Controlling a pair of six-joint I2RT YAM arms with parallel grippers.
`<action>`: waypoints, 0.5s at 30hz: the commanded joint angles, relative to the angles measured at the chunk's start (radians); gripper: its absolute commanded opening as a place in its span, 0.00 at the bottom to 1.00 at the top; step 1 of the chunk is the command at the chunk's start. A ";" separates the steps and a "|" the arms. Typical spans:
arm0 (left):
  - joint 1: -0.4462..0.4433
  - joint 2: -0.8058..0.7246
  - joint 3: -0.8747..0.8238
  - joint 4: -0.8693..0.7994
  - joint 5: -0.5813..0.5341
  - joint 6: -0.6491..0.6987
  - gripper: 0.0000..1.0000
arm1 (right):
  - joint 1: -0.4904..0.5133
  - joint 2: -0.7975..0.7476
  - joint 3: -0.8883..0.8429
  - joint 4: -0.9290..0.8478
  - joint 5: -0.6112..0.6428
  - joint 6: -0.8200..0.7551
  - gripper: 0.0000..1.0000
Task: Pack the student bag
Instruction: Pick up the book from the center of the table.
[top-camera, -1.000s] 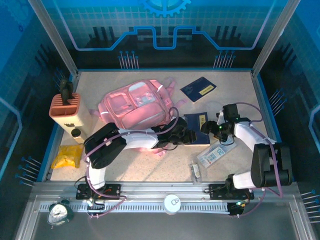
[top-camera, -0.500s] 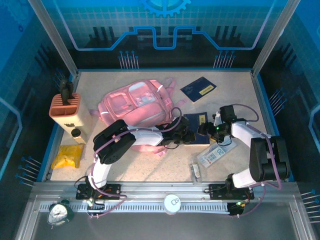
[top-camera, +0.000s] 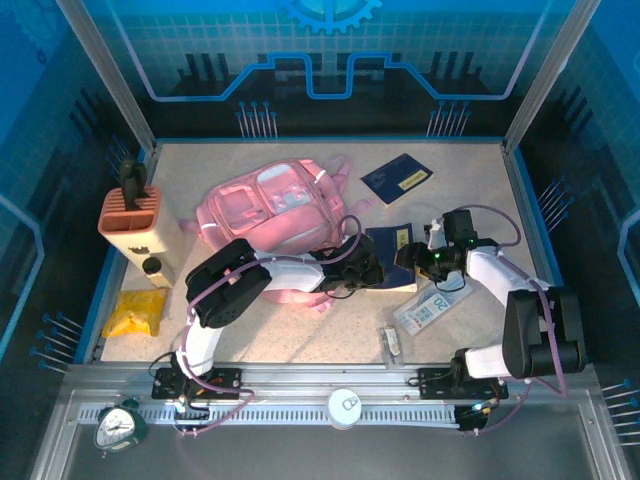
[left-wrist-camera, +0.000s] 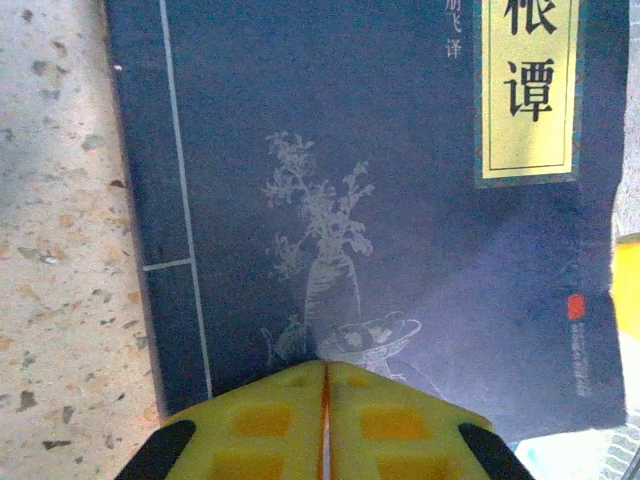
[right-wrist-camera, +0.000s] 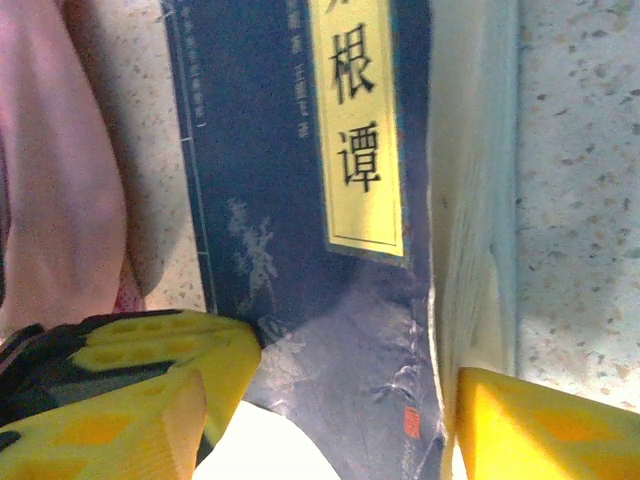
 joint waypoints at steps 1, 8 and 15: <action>0.003 0.000 -0.035 -0.049 -0.015 0.008 0.08 | 0.012 -0.038 -0.014 -0.043 -0.077 -0.029 0.62; 0.003 0.001 -0.038 -0.046 -0.010 0.009 0.07 | 0.006 -0.053 -0.003 -0.075 -0.060 -0.048 0.52; 0.003 0.002 -0.040 -0.044 -0.005 0.006 0.06 | 0.003 -0.048 0.001 -0.089 -0.035 -0.058 0.41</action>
